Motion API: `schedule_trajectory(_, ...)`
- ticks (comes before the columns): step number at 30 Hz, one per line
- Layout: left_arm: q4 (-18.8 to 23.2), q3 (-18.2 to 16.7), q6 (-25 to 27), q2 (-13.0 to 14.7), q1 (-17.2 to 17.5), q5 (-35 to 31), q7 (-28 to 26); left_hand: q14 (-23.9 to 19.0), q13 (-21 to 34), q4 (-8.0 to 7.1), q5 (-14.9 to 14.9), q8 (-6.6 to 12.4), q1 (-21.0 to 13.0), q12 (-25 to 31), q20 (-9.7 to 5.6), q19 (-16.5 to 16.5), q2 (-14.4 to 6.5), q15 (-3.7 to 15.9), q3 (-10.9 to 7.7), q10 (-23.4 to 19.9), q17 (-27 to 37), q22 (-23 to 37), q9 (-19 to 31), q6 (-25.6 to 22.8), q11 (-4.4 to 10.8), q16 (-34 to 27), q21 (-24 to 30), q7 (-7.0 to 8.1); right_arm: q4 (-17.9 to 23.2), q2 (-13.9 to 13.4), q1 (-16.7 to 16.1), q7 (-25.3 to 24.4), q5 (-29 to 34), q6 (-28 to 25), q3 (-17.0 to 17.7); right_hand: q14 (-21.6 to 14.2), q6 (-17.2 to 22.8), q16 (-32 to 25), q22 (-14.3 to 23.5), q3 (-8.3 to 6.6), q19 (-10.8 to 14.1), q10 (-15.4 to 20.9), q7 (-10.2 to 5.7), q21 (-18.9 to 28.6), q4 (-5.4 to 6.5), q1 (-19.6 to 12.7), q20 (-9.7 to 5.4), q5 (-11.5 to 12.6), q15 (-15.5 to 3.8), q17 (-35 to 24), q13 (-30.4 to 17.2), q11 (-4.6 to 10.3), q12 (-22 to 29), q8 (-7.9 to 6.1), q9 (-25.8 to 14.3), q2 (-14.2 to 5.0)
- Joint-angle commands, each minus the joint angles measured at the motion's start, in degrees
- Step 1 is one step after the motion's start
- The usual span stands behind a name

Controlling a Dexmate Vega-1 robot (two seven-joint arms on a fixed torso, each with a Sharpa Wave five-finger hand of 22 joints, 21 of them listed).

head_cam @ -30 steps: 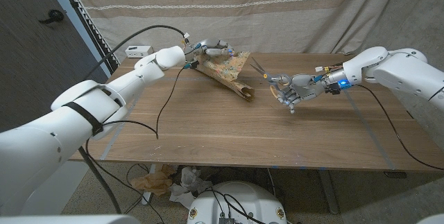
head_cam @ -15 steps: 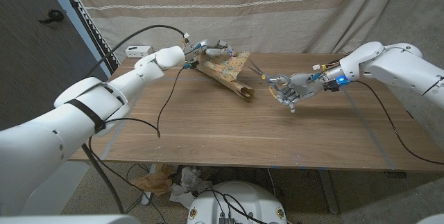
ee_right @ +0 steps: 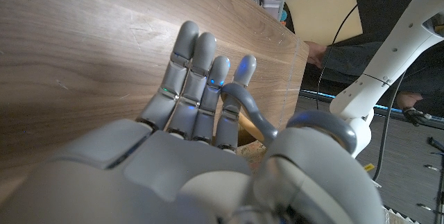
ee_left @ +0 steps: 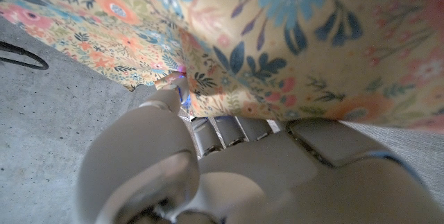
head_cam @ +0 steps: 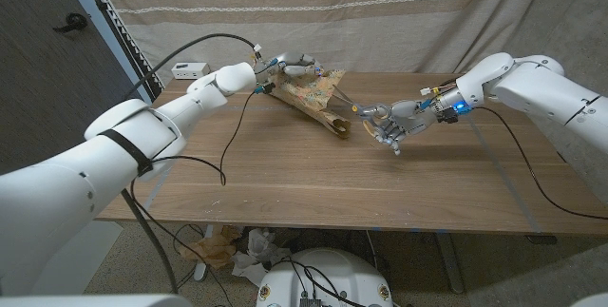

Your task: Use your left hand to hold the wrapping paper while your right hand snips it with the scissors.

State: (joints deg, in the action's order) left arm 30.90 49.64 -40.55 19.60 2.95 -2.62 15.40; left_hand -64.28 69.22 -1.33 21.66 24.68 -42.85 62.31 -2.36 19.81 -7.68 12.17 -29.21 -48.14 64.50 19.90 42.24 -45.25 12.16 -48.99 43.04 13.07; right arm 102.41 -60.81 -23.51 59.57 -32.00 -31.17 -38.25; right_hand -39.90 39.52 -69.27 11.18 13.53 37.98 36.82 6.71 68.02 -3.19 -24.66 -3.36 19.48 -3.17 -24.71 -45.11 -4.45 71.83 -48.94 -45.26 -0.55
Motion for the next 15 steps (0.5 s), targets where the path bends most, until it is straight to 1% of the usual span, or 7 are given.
schedule_trajectory(1, -1.9, 1.0, -1.55, -1.15, -0.94, 0.8, 2.0, 0.29, 0.31, 0.05, 0.24, 0.06, -0.12, 0.3, -3.56, 0.05, -0.26, 0.34, 0.23, 0.12, 0.16, -0.17, 1.65, -3.78, -0.11, -0.45, 0.4, -0.25, -0.63, 1.0, 2.06, 1.54, 2.61, 0.15, -1.81, 0.65, 3.28, -0.33, 0.17, 0.36, 0.2, 1.19, 3.65, -0.14, -0.21, 0.05, 0.03, 0.15, -2.02, -0.19, 0.12, -0.96, 0.32, 0.11, -0.32, -0.25)
schedule_trajectory(4, -2.0, 1.2, -2.15, -1.26, -0.91, 0.82, 2.14, -0.14, 0.46, 0.01, 0.23, -0.16, -0.08, 0.51, -3.71, -0.02, -0.23, 0.32, 0.28, -0.03, 0.61, -0.3, 1.48, -3.69, -0.11, -0.94, 0.48, -0.25, -1.33, 1.22, 2.2, 1.73, 2.73, 0.11, -1.99, 0.71, 3.27, -0.35, 0.1, 0.4, 0.22, 1.08, 3.64, -0.2, -0.21, 0.09, 0.04, 0.15, -2.06, -0.22, -0.02, -0.92, 0.41, 0.18, -0.27, -0.2)
schedule_trajectory(6, -1.3, 1.13, -2.52, -1.01, -0.47, 0.79, 1.64, 0.28, 0.41, -0.08, 0.25, -0.45, -0.02, 0.56, -3.48, -0.04, -0.29, 0.32, 0.3, 0.09, 0.35, -0.41, 1.17, -3.65, -0.11, -0.65, 0.62, -0.25, -1.75, 1.31, 2.07, 1.58, 2.79, 0.25, -2.03, 0.67, 3.32, -0.31, 0.12, 0.4, 0.23, 1.17, 3.71, -0.19, -0.22, 0.09, 0.0, 0.16, -2.0, -0.09, 0.18, -0.92, 0.36, 0.24, -0.19, -0.22)
schedule_trajectory(10, 0.34, 1.04, -2.22, -0.38, 0.04, 0.8, 2.18, 0.44, 0.32, -0.04, 0.24, -0.48, -0.07, 0.52, -3.73, -0.14, -0.29, 0.33, 0.34, 0.28, 0.17, -0.56, 1.13, -3.88, -0.11, -0.54, 0.76, -0.24, -2.36, 1.34, 2.24, 1.84, 3.04, 0.12, -2.24, 0.66, 3.46, -0.31, 0.16, 0.43, 0.23, 1.15, 3.72, -0.18, -0.23, 0.13, -0.03, 0.16, -2.17, -0.03, 0.17, -0.98, 0.42, 0.31, -0.1, -0.19)
schedule_trajectory(12, 1.54, 0.92, -2.0, 0.11, 0.42, 0.7, 2.24, 0.52, -0.32, -0.01, 0.23, -0.5, -0.12, -0.1, -3.74, -0.15, -0.34, 0.33, 0.34, 0.82, -0.05, -0.64, 1.14, -3.95, -0.09, -0.42, 0.87, -0.24, -2.63, 1.27, 2.42, 1.82, 3.48, 0.01, -2.41, 0.79, 3.35, -0.44, 0.16, 0.4, 0.25, 1.13, 3.62, -0.17, -0.23, 0.1, -0.03, 0.18, -2.17, -0.28, 0.12, -1.01, 0.46, 0.29, -0.22, -0.26)
schedule_trajectory(13, 2.32, 0.85, -1.66, 0.44, 0.58, 0.68, 2.56, -0.2, -0.24, 0.0, 0.22, -0.52, -0.13, -0.02, -3.75, -0.19, -0.34, 0.33, 0.35, 0.63, 0.63, -0.67, 1.15, -3.93, -0.08, -1.14, 0.91, -0.24, -2.79, 1.29, 2.69, 2.04, 3.73, -0.34, -2.63, 0.75, 3.44, -0.39, 0.16, 0.42, 0.25, 1.13, 3.7, -0.18, -0.22, 0.13, 0.02, 0.18, -2.15, -0.2, 0.16, -0.97, 0.45, 0.32, -0.13, -0.24)
schedule_trajectory(15, 3.95, 0.62, -0.97, 1.09, 1.07, 0.61, 2.72, 0.02, -0.04, -0.05, 0.21, -0.57, -0.08, 0.15, -3.77, -0.18, -0.31, 0.32, 0.37, 0.39, 0.63, -0.74, 1.13, -3.89, -0.09, -1.05, 0.97, -0.24, -3.58, 1.48, 3.07, 2.53, 4.16, -0.26, -2.98, 0.88, 3.36, -0.4, 0.17, 0.38, 0.24, 1.06, 3.62, -0.17, -0.25, 0.06, -0.05, 0.19, -2.18, -0.25, 0.02, -0.99, 0.53, 0.28, -0.28, -0.29)
